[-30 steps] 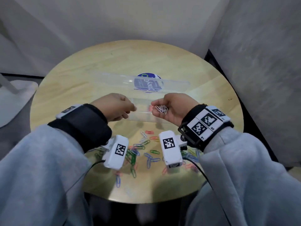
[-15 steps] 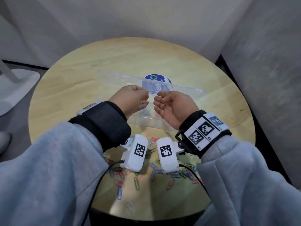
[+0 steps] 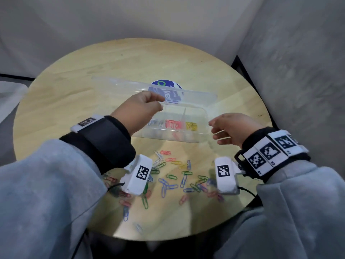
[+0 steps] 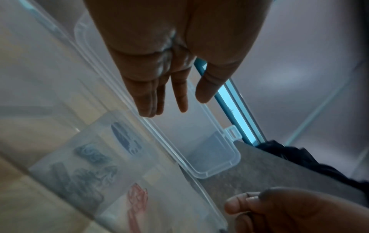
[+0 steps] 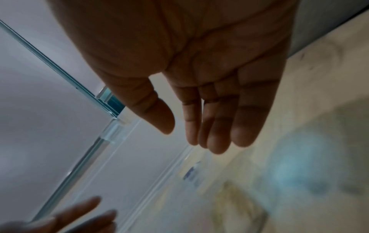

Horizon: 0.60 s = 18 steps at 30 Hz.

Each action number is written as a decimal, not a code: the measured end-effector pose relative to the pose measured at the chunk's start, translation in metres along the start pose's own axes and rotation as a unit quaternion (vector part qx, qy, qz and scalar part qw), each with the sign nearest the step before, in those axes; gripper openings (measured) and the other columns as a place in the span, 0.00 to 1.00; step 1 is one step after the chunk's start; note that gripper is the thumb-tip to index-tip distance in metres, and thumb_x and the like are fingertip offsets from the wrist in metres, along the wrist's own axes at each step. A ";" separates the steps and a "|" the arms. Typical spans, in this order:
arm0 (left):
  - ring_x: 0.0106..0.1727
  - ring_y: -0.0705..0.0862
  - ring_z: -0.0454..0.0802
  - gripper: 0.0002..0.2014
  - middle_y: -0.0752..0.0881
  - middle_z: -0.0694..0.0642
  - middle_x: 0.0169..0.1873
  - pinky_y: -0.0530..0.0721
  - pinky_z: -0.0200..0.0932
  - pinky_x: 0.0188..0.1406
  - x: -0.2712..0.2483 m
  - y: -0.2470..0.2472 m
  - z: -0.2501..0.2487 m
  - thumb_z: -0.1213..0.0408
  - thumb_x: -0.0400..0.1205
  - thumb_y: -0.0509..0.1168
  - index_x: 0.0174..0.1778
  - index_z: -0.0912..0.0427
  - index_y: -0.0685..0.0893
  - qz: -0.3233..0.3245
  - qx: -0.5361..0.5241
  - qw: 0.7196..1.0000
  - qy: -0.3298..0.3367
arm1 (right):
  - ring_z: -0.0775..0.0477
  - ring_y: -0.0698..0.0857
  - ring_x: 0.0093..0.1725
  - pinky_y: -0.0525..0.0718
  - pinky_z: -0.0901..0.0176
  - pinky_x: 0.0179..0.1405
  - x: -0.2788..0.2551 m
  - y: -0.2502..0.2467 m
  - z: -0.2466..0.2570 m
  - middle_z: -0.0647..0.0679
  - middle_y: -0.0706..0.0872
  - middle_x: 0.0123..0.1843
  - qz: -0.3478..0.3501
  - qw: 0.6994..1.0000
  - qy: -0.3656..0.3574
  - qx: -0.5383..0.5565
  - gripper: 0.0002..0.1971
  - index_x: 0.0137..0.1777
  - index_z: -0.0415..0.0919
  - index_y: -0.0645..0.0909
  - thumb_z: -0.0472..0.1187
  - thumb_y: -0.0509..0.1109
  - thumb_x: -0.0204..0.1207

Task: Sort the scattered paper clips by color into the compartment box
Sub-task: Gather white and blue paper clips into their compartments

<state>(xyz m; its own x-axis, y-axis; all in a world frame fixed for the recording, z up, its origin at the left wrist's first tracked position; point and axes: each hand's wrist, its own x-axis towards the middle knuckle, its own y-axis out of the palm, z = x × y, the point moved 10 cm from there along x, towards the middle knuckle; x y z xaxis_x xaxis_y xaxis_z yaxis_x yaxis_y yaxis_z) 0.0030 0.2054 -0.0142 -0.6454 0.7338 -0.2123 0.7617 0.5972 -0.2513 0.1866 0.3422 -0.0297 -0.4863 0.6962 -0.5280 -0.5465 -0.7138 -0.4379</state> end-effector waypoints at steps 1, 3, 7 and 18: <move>0.44 0.80 0.46 0.10 0.81 0.43 0.41 0.80 0.43 0.53 -0.005 0.004 -0.006 0.66 0.80 0.62 0.43 0.43 0.81 0.008 0.031 0.999 0.026 | 0.47 0.78 0.32 0.79 0.58 0.33 -0.001 -0.004 -0.006 0.44 0.78 0.36 -0.007 1.000 0.008 -0.019 0.04 0.50 0.35 0.77 0.34 0.62 0.80; 0.33 0.77 0.44 0.07 0.79 0.44 0.32 0.77 0.39 0.36 -0.016 0.020 -0.017 0.66 0.79 0.63 0.42 0.47 0.81 0.048 0.108 0.990 0.075 | 0.48 0.76 0.30 0.77 0.59 0.30 -0.003 -0.009 -0.015 0.44 0.75 0.34 -0.016 0.999 0.018 -0.042 0.05 0.42 0.37 0.76 0.34 0.63 0.79; 0.32 0.76 0.45 0.03 0.76 0.45 0.28 0.71 0.39 0.33 -0.042 0.069 0.002 0.57 0.77 0.66 0.45 0.47 0.81 0.193 0.350 0.911 0.099 | 0.48 0.75 0.29 0.75 0.59 0.28 -0.009 -0.014 -0.030 0.45 0.74 0.32 -0.032 0.998 0.026 -0.052 0.10 0.34 0.40 0.73 0.33 0.66 0.77; 0.40 0.76 0.51 0.12 0.75 0.46 0.33 0.67 0.39 0.29 -0.075 0.093 0.054 0.58 0.70 0.70 0.48 0.47 0.78 0.264 0.613 0.743 0.056 | 0.46 0.79 0.50 0.76 0.59 0.44 -0.024 0.006 -0.065 0.51 0.76 0.46 -0.030 0.963 0.031 -0.265 0.15 0.58 0.44 0.78 0.37 0.70 0.72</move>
<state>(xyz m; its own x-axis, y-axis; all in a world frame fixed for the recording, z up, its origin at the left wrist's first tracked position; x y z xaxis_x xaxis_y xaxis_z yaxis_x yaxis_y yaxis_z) 0.1193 0.1888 -0.0726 -0.2149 0.8243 -0.5238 0.2381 -0.4759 -0.8467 0.2390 0.3161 -0.0670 -0.4132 0.7437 -0.5255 -0.1399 -0.6221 -0.7704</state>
